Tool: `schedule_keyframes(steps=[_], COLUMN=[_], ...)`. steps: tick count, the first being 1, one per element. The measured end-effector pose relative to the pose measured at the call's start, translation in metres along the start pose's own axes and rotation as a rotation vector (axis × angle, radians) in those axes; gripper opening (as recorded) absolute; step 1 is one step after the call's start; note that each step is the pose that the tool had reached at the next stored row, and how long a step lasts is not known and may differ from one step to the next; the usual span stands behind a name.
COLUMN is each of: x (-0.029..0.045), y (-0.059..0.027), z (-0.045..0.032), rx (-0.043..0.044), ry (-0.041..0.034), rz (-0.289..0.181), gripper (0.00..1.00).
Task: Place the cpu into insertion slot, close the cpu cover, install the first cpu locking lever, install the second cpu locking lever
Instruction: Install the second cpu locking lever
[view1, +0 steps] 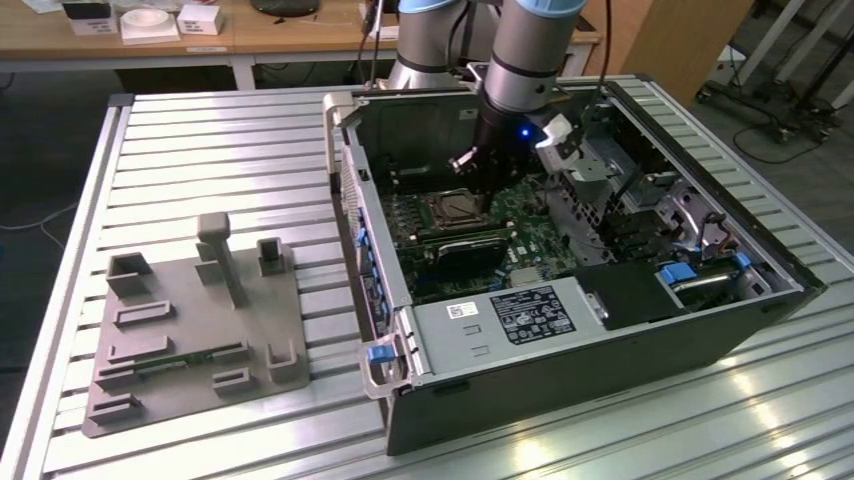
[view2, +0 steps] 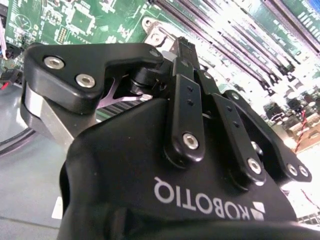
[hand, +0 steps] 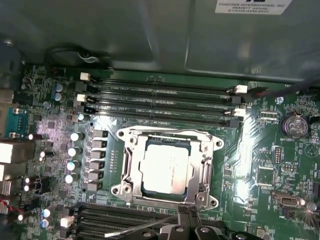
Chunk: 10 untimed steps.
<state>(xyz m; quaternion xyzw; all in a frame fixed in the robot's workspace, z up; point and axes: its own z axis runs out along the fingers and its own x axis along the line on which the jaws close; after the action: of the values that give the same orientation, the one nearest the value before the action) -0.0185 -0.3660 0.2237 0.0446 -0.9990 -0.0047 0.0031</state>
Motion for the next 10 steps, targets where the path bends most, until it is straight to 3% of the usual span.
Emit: schedule_keyframes(steps=[10], x=[0.0004], y=[-0.0058], z=[-0.0008], rx=[0.0047], ry=[0.0005], rz=[0.0], gripper=[0.1])
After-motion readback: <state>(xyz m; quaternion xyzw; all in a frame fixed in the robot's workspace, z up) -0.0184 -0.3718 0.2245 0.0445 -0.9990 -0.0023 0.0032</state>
